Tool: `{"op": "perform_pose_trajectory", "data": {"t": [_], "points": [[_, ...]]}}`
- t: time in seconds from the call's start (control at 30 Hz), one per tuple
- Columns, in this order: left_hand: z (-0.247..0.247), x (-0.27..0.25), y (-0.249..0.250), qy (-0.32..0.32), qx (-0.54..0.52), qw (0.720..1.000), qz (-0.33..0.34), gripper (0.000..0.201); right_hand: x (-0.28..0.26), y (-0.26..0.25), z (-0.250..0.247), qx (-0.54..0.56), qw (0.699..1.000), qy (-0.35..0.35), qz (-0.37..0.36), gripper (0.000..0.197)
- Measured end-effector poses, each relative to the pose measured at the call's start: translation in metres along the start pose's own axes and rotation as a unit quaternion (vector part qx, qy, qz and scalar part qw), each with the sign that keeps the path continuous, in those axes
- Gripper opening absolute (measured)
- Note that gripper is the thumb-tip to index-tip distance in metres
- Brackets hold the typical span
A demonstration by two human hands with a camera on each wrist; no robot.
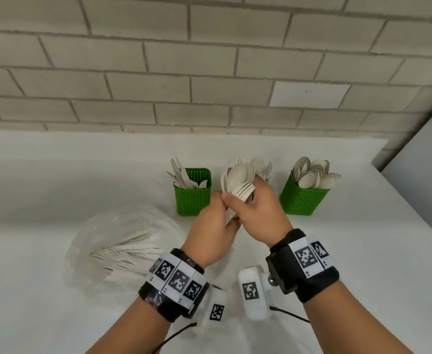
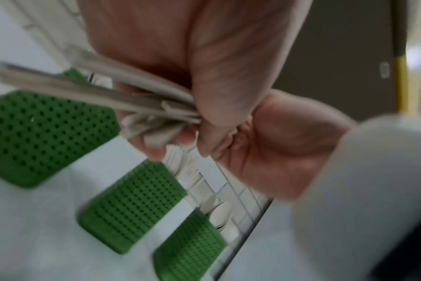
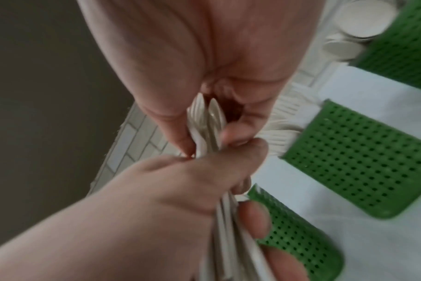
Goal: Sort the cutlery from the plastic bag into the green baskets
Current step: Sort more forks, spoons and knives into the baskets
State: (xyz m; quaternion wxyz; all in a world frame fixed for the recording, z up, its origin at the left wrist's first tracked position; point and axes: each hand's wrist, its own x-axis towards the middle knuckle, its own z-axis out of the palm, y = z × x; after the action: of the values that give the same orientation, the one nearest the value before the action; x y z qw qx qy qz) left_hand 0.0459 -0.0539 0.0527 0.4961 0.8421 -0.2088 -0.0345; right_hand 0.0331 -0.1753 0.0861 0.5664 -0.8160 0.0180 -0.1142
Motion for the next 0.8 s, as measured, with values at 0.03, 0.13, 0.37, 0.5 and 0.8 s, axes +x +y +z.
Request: {"op": "perform_pose_trajectory", "data": {"t": [0.03, 0.13, 0.37, 0.5, 0.8], "points": [[0.001, 0.001, 0.004, -0.037, -0.061, 0.997, -0.023, 0.033, 0.001, 0.004, -0.007, 0.018, 1.000, -0.012, -0.002, 0.027], [-0.001, 0.000, 0.012, -0.156, -0.311, 0.935, -0.074, 0.028, 0.002, 0.007, -0.029, 0.049, 0.996, -0.071, -0.013, 0.014], [0.032, 0.000, 0.021, -0.180, -0.540, 0.811, -0.138, 0.045, 0.008, 0.024, -0.069, 0.080, 0.986, -0.145, -0.002, 0.006], [0.059, -0.001, 0.025, -0.081, -0.505, 0.848, -0.136, 0.028, 0.010, 0.040, -0.087, 0.046, 0.994, -0.095, -0.006, 0.021], [0.065, -0.001, 0.027, 0.038, -0.474, 0.863, -0.167, 0.027, 0.006, 0.040, -0.077, 0.174, 0.983, -0.038, 0.050, 0.024]]}}
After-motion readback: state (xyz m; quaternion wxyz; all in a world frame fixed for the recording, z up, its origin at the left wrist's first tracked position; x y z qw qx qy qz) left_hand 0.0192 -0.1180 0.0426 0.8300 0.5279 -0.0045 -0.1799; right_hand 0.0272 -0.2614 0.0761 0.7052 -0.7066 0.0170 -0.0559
